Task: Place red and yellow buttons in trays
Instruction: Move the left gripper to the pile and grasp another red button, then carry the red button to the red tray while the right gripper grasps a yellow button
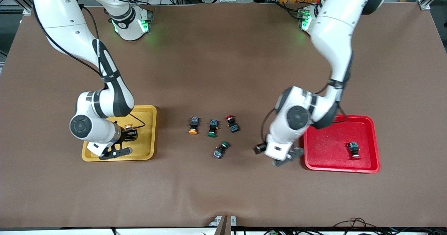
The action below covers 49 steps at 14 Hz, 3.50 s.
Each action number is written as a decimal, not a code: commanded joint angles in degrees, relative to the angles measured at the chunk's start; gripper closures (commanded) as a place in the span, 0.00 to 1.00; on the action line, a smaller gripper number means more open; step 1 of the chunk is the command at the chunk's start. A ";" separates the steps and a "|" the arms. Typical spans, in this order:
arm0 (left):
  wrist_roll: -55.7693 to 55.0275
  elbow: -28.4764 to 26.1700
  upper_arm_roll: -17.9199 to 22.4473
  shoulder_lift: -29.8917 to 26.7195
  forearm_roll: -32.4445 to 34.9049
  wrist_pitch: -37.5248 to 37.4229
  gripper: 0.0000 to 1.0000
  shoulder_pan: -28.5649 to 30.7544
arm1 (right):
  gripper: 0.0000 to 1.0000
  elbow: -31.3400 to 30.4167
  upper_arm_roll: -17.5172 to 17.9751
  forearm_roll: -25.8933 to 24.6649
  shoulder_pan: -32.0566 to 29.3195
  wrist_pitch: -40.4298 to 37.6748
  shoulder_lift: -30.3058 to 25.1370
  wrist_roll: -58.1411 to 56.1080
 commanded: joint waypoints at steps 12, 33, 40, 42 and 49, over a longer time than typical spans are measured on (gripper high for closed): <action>-6.44 0.42 1.30 4.69 0.01 -0.22 0.25 -13.10 | 0.00 -0.58 0.17 1.93 0.22 -0.08 -0.62 0.54; 8.83 0.24 10.09 -0.05 2.56 -4.44 1.00 1.48 | 0.00 5.84 0.26 1.14 22.10 3.14 1.30 36.83; 26.66 -0.80 9.38 0.04 1.68 -6.38 1.00 12.29 | 0.00 5.66 0.26 0.88 22.90 6.67 5.52 37.72; 33.25 -1.95 8.95 0.04 1.60 -6.29 1.00 15.80 | 0.00 5.31 0.26 1.14 22.99 8.07 6.23 37.81; 43.13 -3.71 4.73 0.48 1.25 -6.29 0.96 24.16 | 1.00 5.48 0.34 1.58 22.20 8.52 6.41 37.63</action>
